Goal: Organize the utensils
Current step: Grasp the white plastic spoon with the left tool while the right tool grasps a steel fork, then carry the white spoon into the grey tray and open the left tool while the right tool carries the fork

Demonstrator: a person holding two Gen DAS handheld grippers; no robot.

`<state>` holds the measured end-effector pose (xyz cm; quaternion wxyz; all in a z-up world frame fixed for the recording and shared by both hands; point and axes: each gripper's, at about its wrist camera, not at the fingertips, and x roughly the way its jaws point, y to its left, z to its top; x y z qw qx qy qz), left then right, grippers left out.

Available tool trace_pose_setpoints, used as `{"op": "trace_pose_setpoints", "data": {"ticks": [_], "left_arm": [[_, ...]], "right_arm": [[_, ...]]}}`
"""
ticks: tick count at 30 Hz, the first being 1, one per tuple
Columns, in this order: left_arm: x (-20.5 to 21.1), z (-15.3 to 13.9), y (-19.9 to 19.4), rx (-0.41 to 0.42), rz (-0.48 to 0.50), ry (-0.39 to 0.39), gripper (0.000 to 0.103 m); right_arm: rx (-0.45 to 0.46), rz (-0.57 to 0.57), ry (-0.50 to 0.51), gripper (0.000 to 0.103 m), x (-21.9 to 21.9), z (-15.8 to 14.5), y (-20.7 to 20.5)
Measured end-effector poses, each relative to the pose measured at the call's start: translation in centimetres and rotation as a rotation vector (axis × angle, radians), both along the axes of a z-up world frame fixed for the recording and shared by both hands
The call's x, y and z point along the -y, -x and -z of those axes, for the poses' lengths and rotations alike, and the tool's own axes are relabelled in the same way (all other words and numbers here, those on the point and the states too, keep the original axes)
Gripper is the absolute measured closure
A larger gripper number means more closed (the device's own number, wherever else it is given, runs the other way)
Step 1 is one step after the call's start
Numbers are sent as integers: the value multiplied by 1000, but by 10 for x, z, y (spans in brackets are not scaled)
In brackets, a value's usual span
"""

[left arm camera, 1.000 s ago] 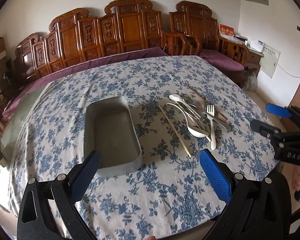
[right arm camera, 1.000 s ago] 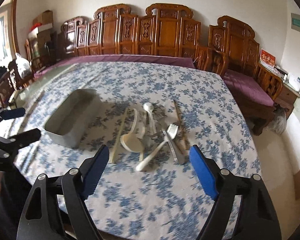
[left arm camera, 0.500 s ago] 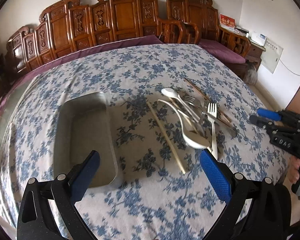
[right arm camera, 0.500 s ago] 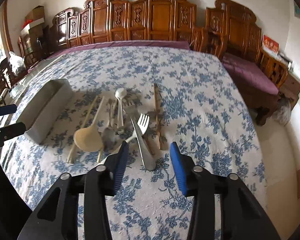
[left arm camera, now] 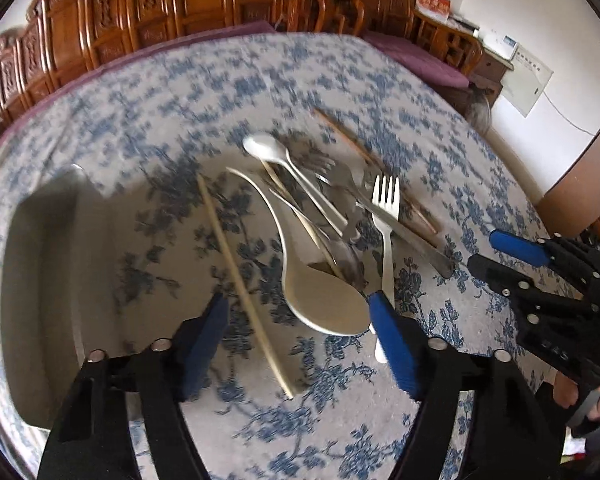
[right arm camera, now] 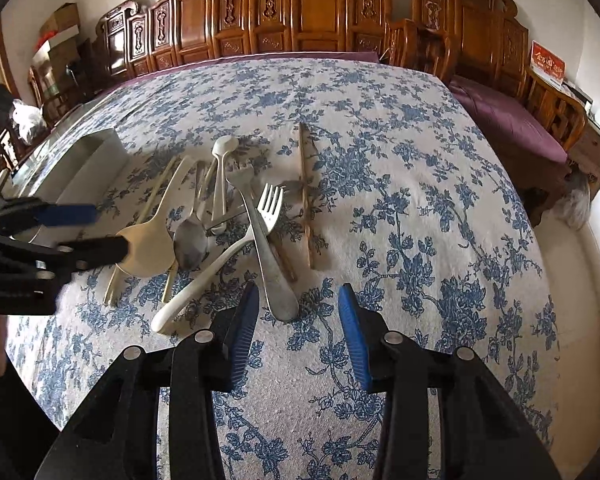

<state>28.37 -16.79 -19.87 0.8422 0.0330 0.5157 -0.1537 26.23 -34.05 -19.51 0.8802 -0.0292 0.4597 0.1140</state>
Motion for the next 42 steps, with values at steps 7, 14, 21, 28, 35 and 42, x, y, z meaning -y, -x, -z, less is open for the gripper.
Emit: {"op": "trace_pose_setpoints", "data": {"ticks": [7, 14, 21, 28, 35, 42], "left_arm": [[-9, 23, -15, -107, -64, 107, 59], [-15, 17, -14, -93, -91, 117, 97], [-37, -1, 4, -34, -112, 99, 99], [-58, -18, 16, 13, -130, 100, 99], [-67, -28, 24, 39, -133, 100, 99], [-80, -33, 29, 57, -142, 105, 99]], "right_arm": [[2, -3, 6, 59, 0, 0, 0], [4, -12, 22, 59, -8, 1, 2], [-16, -29, 3, 59, -18, 13, -6], [-41, -54, 0, 69, -29, 23, -28], [-87, -86, 50, 74, -40, 34, -51], [-107, -86, 79, 75, -45, 34, -61]]}}
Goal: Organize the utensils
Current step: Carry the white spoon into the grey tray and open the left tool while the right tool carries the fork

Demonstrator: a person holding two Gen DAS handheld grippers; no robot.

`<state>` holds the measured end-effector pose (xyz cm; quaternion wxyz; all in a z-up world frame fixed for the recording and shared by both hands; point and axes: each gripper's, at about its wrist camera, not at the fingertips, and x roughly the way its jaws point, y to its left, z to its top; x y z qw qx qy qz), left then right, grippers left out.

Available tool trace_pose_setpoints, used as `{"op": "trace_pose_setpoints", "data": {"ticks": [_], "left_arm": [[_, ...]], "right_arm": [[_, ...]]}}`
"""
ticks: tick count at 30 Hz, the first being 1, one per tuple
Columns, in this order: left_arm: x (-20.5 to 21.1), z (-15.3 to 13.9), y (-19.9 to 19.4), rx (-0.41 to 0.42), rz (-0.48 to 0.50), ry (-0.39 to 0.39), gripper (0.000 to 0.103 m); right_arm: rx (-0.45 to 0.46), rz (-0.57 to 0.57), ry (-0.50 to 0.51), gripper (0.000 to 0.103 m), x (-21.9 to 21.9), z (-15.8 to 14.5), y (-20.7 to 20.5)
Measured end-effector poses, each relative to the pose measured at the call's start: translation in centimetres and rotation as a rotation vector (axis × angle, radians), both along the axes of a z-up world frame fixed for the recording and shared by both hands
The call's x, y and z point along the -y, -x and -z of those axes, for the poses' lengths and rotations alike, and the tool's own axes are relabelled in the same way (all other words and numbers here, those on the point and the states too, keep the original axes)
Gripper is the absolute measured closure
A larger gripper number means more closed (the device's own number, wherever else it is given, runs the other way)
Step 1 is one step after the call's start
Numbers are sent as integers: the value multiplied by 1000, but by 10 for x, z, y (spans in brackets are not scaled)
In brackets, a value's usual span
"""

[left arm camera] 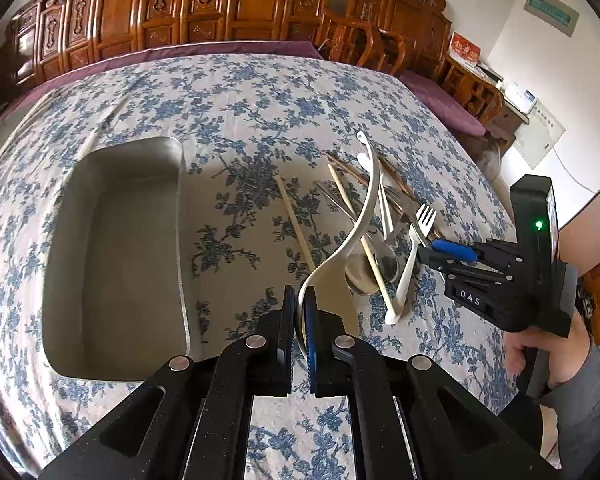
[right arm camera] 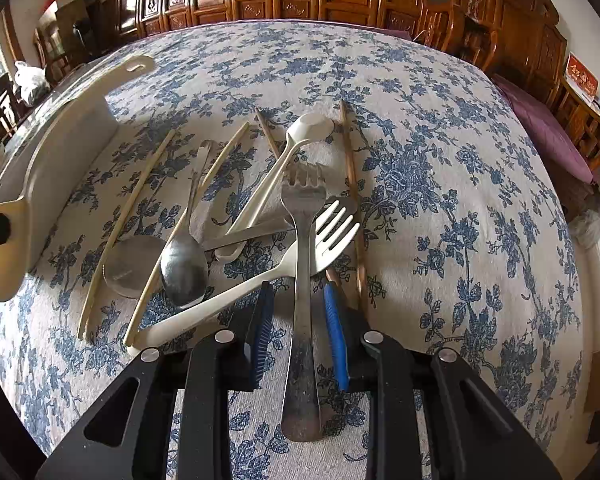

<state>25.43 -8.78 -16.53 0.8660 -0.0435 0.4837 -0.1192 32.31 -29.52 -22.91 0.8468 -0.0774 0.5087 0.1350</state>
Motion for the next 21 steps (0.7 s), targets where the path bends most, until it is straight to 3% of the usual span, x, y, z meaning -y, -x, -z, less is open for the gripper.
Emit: {"op": "trace_pose_setpoints", "data": {"ticks": [2, 3, 4, 10, 21], "left_arm": [[-3, -2, 2, 5, -2, -1, 99], [-5, -3, 4, 9, -3, -3, 99], [-6, -5, 4, 11, -4, -4, 99], [-25, -15, 10, 37, -24, -10, 99], [-71, -30, 14, 70, -81, -31, 99]], "right_arm": [[-16, 7, 3, 77, -1, -1, -2], [-23, 9, 8, 89, -1, -1, -4], [-30, 11, 11, 93, -1, -1, -4], [-39, 20, 19, 94, -1, -5, 1], [59, 29, -16, 94, -5, -57, 25]]}}
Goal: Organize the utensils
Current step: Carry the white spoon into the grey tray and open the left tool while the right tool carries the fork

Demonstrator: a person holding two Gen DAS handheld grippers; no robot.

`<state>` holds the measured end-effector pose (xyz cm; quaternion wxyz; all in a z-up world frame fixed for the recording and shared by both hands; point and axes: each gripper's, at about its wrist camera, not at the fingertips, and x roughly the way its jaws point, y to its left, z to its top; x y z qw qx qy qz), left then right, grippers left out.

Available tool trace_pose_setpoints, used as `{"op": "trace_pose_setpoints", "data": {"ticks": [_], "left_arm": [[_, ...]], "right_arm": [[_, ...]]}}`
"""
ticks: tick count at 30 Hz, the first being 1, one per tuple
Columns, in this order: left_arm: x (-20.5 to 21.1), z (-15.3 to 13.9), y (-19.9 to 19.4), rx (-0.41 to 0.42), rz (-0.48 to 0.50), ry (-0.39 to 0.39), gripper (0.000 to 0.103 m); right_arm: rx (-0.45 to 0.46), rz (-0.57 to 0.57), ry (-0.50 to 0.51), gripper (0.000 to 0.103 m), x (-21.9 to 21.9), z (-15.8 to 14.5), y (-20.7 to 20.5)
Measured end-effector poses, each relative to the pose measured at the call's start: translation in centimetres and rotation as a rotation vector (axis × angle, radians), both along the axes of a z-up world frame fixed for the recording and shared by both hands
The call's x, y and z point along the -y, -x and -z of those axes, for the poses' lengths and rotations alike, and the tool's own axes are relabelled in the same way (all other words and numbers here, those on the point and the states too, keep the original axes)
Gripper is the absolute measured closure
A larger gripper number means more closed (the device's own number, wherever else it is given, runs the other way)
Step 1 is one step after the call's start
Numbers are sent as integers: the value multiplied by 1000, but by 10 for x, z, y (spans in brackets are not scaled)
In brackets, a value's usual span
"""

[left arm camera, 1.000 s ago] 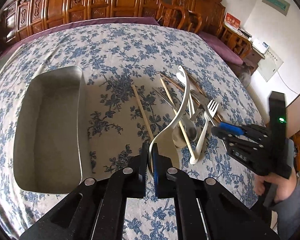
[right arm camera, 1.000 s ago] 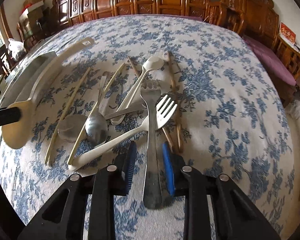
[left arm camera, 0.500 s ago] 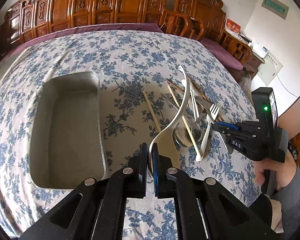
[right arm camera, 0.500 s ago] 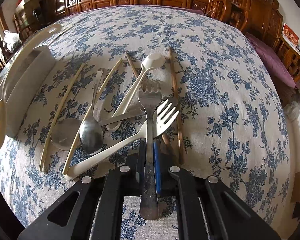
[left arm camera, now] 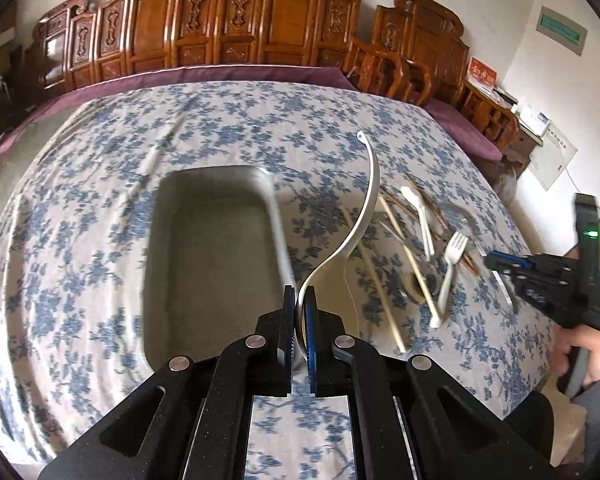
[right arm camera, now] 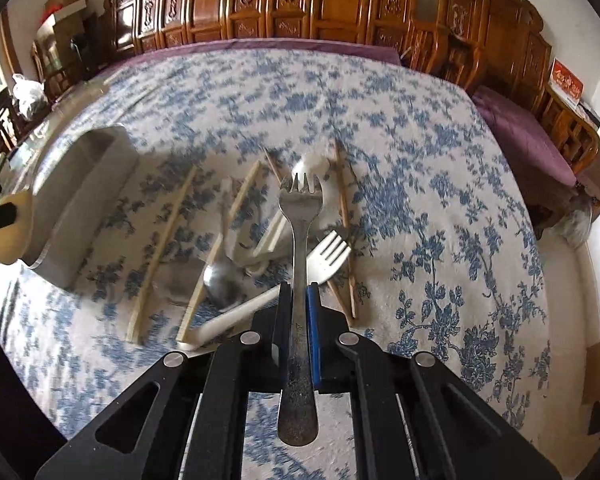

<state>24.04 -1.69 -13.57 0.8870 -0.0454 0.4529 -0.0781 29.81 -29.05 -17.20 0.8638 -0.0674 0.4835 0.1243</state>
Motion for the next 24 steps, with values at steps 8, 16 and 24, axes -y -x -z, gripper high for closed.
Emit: {"op": "trace_pose_setpoints", "data": {"ticks": [8, 16, 24], "left_arm": [[-38, 11, -9, -12, -79, -49, 99], [-62, 30, -21, -40, -131, -99, 99], [-66, 42, -23, -60, -128, -71, 99]], "right_arm": [[51, -83, -63, 94, -45, -32, 11], [52, -159, -113, 94, -97, -36, 12], [39, -205, -120, 94, -131, -33, 13]]}}
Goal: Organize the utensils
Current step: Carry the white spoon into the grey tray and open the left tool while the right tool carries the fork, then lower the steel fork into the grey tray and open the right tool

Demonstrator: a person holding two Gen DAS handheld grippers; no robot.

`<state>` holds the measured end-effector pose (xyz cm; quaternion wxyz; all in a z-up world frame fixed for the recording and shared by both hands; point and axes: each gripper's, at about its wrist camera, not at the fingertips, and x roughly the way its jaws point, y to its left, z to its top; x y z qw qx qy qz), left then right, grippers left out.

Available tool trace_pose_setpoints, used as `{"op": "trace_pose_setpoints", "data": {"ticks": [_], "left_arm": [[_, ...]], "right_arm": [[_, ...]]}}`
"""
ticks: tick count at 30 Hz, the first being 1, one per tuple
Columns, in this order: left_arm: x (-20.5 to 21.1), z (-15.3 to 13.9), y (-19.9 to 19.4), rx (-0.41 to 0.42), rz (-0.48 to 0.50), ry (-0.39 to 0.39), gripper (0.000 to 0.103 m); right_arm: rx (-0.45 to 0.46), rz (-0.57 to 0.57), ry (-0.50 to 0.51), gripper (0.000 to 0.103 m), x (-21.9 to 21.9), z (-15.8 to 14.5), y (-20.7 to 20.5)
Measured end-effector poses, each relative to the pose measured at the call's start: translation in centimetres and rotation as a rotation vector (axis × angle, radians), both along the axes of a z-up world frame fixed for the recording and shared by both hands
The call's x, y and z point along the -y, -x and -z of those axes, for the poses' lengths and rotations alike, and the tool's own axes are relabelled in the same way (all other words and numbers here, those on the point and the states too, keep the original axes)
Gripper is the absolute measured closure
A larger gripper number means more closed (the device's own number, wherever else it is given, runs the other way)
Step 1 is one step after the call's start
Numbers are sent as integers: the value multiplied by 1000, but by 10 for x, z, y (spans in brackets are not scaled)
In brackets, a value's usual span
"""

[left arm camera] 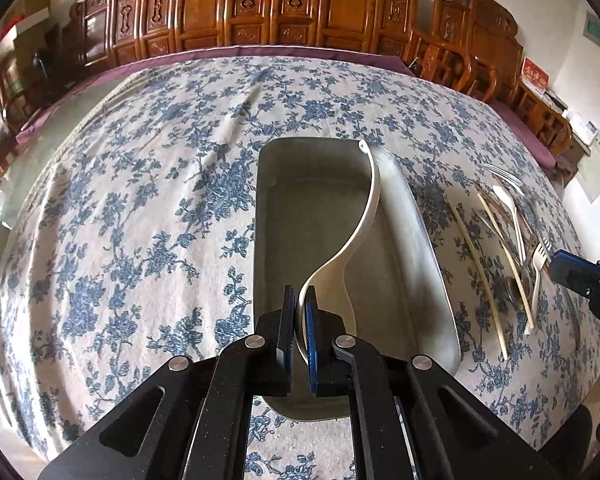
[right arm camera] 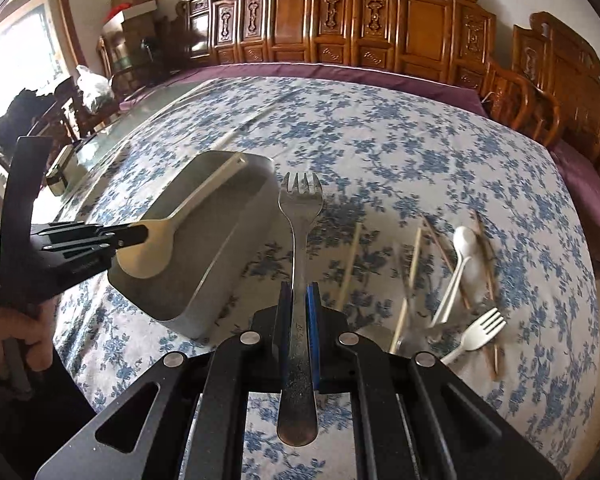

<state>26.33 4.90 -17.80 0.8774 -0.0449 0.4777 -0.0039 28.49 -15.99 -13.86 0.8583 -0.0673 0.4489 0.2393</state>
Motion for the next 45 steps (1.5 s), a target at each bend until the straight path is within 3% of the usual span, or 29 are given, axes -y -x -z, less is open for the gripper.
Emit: {"op": "trace_pose_setpoints", "data": {"ticks": [6, 10, 15, 19, 35, 45], "left_arm": [[-4, -10, 4, 55, 14, 13, 83], [-13, -21, 9, 95, 6, 37, 67], [-29, -33, 14, 134, -12, 39, 64], [-41, -41, 18, 164, -30, 31, 53], [-69, -44, 22, 178, -58, 18, 51], [-60, -45, 23, 181, -39, 5, 50]], "right_arm": [[-8, -15, -11, 93, -15, 1, -4], [-7, -31, -29, 94, -28, -1, -6], [-23, -59, -43, 93, -52, 5, -9], [-34, -82, -49, 93, -71, 9, -12], [-99, -125, -28, 93, -129, 50, -26], [-82, -131, -84, 92, -124, 41, -29]]}}
